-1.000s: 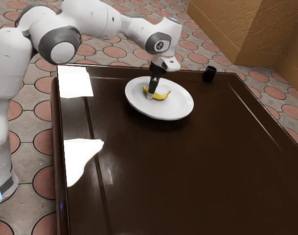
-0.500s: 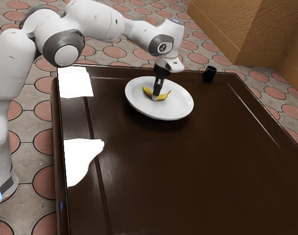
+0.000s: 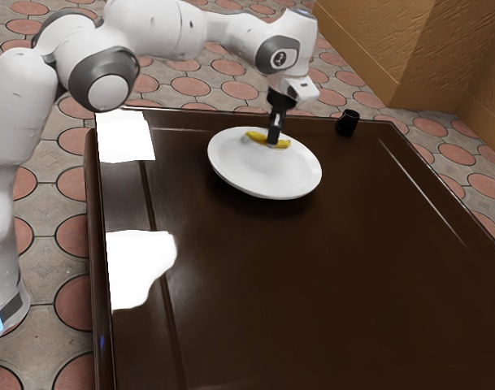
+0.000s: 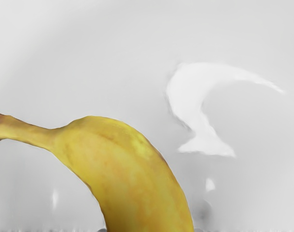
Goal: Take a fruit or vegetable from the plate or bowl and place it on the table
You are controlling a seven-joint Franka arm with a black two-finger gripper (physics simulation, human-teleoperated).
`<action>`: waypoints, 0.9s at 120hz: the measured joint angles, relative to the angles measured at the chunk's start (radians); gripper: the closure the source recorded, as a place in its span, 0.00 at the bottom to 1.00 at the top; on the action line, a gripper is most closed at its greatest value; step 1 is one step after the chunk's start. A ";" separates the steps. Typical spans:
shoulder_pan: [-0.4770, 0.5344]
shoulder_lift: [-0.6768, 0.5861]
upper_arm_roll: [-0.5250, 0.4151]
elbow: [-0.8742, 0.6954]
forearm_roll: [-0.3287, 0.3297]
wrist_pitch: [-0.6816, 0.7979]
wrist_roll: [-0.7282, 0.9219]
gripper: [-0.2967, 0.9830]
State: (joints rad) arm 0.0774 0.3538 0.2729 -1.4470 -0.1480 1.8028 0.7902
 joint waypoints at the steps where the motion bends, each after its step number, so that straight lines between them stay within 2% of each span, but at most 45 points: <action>1: -0.002 -0.002 0.000 0.005 0.000 -0.005 -0.002 0.67; 13: -0.034 -0.024 -0.001 0.072 0.009 -0.066 -0.024 0.67; 30: -0.150 -0.031 -0.008 0.179 0.028 -0.169 -0.063 0.66; 41: -0.199 -0.038 -0.058 0.212 0.029 -0.211 -0.090 0.67; 62: -0.219 -0.059 -0.182 0.225 0.038 -0.251 -0.139 0.67; 74: -0.242 -0.060 -0.207 0.225 0.044 -0.261 -0.164 0.67; 91: -0.258 -0.058 -0.209 0.223 0.050 -0.275 -0.193 0.41; 108: -0.264 -0.058 -0.210 0.226 0.068 -0.285 -0.216 0.30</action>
State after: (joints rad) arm -0.1862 0.2962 0.0629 -1.2210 -0.0802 1.5176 0.5741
